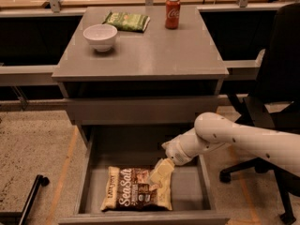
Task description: Pick brown chip bag from middle drawer and place on counter
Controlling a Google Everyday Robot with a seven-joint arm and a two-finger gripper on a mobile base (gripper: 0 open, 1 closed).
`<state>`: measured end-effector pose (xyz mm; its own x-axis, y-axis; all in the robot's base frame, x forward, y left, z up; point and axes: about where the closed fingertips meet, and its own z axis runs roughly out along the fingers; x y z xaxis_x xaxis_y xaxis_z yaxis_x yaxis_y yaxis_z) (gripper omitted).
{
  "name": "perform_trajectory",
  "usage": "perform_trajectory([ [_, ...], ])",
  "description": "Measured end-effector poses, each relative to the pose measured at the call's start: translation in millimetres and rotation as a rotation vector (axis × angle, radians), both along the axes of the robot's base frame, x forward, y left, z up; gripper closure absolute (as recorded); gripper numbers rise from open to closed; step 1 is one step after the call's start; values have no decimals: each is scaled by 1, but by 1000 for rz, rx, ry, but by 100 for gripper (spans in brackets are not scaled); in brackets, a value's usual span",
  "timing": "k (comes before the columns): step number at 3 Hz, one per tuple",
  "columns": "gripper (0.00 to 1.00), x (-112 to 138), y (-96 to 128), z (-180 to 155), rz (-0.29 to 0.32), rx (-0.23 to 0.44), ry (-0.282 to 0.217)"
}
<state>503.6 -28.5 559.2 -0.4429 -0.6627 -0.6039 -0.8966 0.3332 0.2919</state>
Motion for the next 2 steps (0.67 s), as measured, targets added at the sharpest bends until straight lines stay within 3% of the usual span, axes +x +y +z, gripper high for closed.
perform_trajectory([
  [2, 0, 25, 13, -81, -39, 49, 9],
])
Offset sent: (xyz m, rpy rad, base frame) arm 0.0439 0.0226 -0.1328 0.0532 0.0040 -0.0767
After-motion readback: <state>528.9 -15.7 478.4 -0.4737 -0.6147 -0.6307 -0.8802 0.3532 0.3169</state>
